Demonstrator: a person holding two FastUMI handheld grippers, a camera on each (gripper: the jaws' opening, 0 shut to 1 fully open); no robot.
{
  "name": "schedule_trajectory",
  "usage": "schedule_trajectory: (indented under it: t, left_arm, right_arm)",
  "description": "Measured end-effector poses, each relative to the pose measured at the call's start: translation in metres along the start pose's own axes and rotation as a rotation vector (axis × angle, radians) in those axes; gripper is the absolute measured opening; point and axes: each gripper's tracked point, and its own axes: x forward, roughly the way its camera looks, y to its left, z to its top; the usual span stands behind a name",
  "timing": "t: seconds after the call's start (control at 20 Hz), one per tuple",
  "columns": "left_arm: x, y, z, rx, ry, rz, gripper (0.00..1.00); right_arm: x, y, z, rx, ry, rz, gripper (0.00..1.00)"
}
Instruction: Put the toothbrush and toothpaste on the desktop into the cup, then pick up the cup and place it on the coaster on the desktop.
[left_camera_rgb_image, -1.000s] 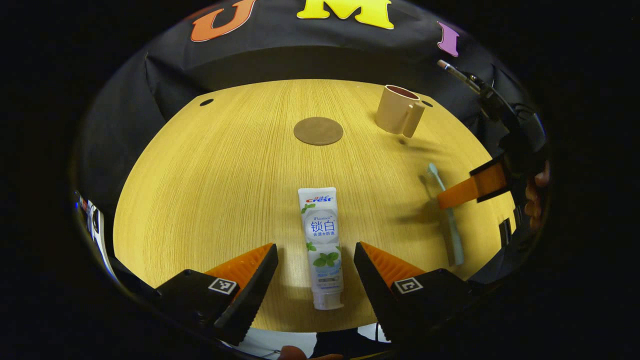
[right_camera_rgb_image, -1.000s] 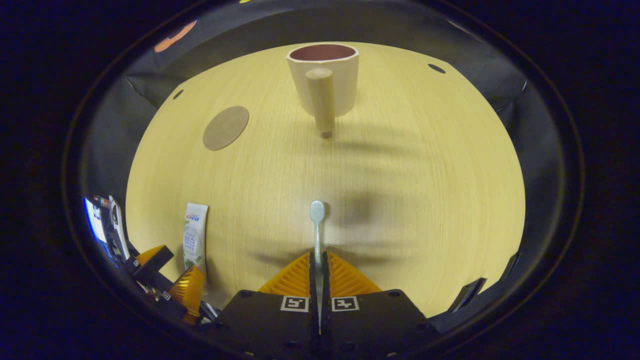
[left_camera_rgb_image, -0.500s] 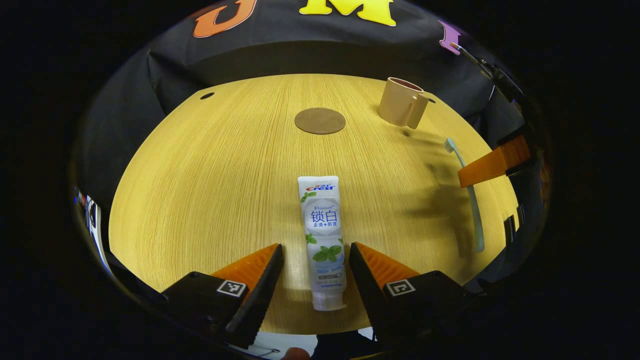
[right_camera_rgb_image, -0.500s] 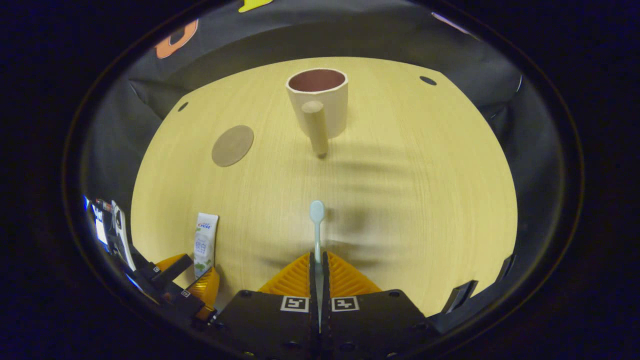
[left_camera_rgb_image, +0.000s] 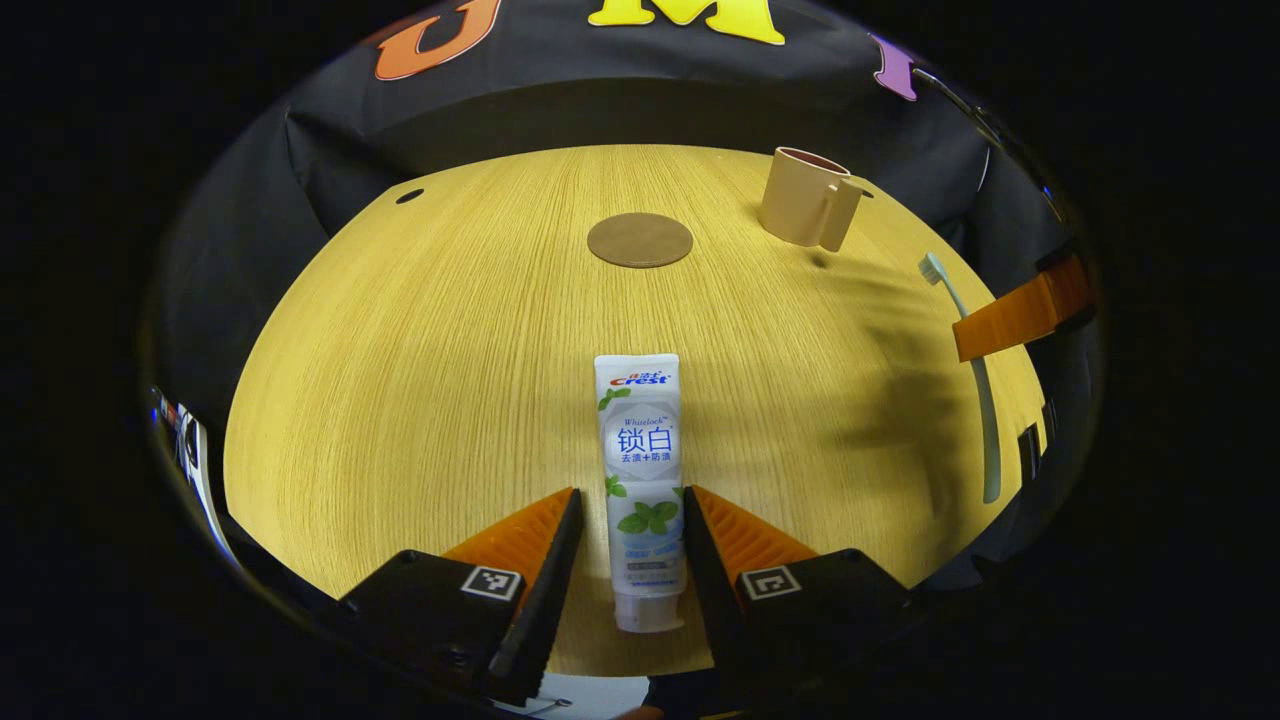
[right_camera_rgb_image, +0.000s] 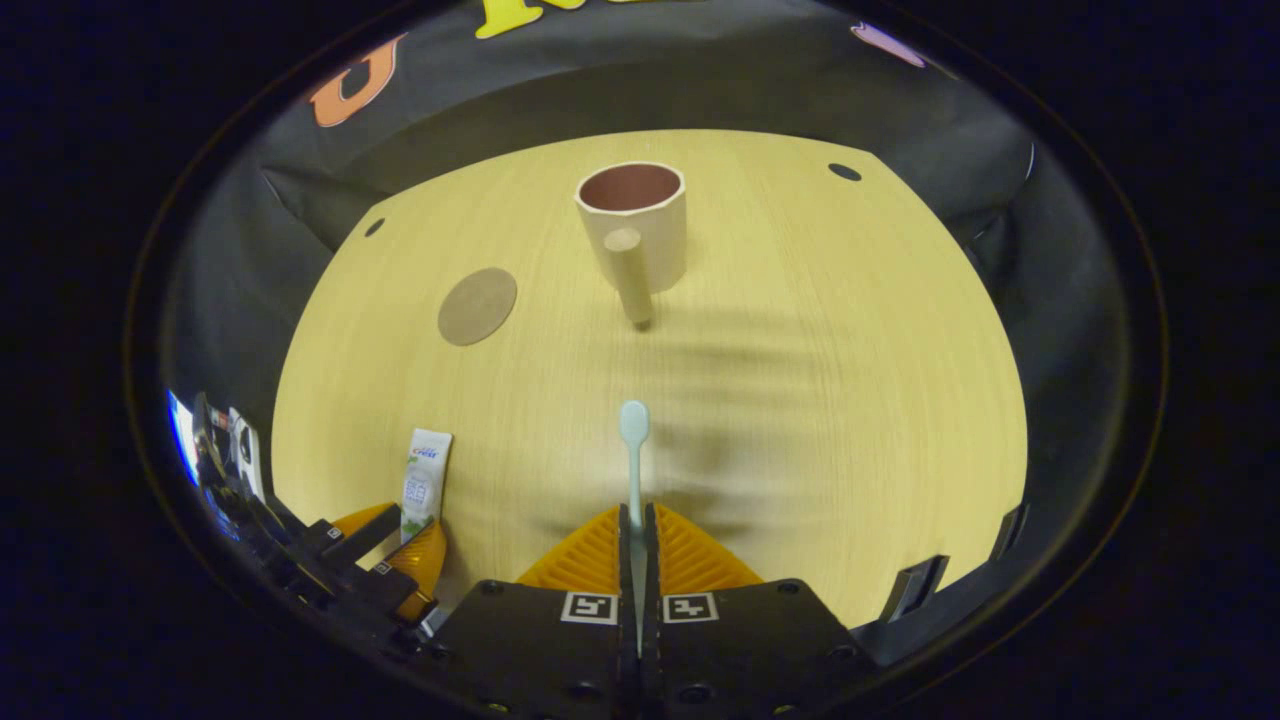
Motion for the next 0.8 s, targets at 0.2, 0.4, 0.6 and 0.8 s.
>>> schedule_trajectory:
  t: [0.2,0.4,0.6,0.8]
  left_arm:
    - [-0.001,0.000,0.002,0.011,0.000,0.001,0.43]
    - [-0.005,-0.001,0.005,0.018,-0.016,-0.005,0.38]
    - [-0.022,-0.002,0.029,0.053,-0.112,-0.003,0.37]
    - [-0.044,-0.008,0.063,0.022,-0.210,-0.020,0.37]
  right_arm:
    - [-0.005,0.000,0.002,0.004,-0.015,0.009,0.02]
    - [-0.011,0.000,0.010,0.021,-0.046,0.029,0.02]
    - [-0.025,0.001,0.030,-0.007,-0.129,0.045,0.02]
    - [-0.046,0.009,0.063,-0.028,-0.244,0.086,0.02]
